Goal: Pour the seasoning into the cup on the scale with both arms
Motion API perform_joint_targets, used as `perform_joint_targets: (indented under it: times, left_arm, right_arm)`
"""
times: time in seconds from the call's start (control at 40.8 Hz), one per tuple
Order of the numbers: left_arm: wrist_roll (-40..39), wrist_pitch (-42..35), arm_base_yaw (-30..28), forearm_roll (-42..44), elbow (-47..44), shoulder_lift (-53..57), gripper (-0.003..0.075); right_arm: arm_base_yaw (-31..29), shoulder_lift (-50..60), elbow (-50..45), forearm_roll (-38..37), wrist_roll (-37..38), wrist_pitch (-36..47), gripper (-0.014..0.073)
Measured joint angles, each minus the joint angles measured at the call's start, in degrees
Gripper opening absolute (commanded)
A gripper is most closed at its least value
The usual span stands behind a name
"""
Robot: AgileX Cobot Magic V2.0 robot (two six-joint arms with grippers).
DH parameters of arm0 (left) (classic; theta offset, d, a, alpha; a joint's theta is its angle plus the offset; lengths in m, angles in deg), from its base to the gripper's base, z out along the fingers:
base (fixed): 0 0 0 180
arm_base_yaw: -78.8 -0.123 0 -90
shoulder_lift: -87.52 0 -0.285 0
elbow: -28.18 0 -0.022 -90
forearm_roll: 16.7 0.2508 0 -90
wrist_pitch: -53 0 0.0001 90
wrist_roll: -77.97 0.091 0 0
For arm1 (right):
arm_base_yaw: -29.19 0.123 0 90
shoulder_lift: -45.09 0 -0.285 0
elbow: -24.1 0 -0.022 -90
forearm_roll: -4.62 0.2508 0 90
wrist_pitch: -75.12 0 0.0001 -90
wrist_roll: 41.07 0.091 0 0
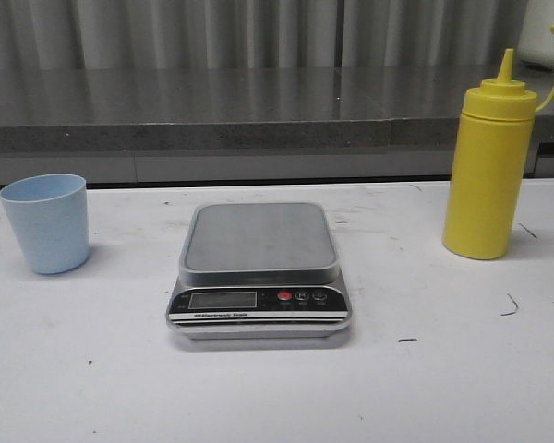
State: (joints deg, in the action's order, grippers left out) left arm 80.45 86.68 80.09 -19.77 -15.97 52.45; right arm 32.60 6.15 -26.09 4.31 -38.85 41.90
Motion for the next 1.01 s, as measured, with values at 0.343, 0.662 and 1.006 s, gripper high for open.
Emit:
perform_joint_targets:
  times: [0.343, 0.662, 1.006]
  left_arm:
    - [0.00, 0.82, 0.00, 0.00, -0.56, -0.83, 0.0313]
    - [0.00, 0.82, 0.00, 0.00, -0.56, -1.05, 0.0449]
    - [0.00, 10.75, 0.00, 0.00, 11.44, -14.65, 0.0441]
  right_arm:
    - [0.00, -1.42, 0.02, 0.00, 0.00, -0.13, 0.0358]
    - [0.00, -1.42, 0.02, 0.00, 0.00, -0.13, 0.0424]
    - [0.00, -1.42, 0.02, 0.00, 0.00, -0.13, 0.0424]
